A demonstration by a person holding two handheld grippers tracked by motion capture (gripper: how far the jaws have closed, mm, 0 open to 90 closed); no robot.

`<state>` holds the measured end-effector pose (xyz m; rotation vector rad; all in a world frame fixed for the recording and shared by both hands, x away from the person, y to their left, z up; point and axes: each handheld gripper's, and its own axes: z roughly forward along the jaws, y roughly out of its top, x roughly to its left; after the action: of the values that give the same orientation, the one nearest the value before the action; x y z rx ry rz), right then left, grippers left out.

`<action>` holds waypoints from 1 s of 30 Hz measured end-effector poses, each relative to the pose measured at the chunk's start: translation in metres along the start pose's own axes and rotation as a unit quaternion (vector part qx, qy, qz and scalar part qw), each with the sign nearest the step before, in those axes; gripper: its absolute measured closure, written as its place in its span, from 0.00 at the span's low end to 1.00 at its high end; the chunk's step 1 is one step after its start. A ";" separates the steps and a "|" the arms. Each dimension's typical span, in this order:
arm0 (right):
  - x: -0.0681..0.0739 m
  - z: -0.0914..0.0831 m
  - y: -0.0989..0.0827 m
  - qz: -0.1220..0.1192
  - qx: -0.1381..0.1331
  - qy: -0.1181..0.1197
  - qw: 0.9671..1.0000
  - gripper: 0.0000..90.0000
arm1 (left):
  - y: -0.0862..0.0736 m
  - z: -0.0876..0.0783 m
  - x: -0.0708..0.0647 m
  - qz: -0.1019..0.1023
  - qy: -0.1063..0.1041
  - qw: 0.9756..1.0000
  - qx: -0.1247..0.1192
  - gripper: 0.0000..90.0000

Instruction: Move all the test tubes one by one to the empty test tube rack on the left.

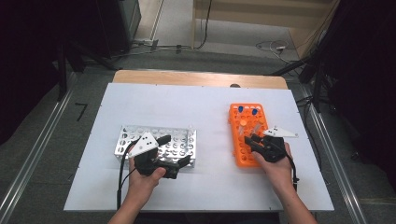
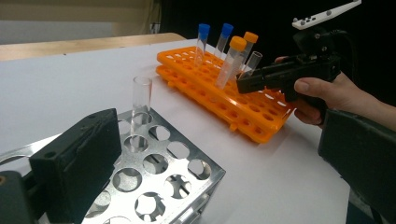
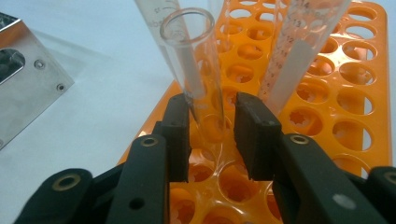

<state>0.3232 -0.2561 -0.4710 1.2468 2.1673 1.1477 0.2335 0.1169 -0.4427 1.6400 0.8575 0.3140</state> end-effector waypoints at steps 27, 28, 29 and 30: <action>-0.002 -0.027 0.002 -0.014 -0.068 0.006 0.998 0.82 | 0.002 -0.001 -0.006 0.014 -0.003 1.000 0.003 0.00; -0.001 -0.030 0.003 -0.015 -0.072 0.007 0.997 0.82 | 0.002 -0.001 -0.006 0.016 -0.003 1.000 0.003 0.00; 0.000 -0.036 0.004 -0.020 -0.076 0.011 0.997 0.82 | 0.002 -0.001 -0.007 0.016 -0.004 1.000 0.003 0.00; 0.001 -0.039 0.004 -0.021 -0.080 0.015 0.996 0.82 | 0.002 -0.001 -0.007 0.016 -0.004 1.000 0.003 0.00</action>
<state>0.2993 -0.2718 -0.4446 1.1167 2.0665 1.3035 0.2282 0.1127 -0.4389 1.6601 0.8283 0.3279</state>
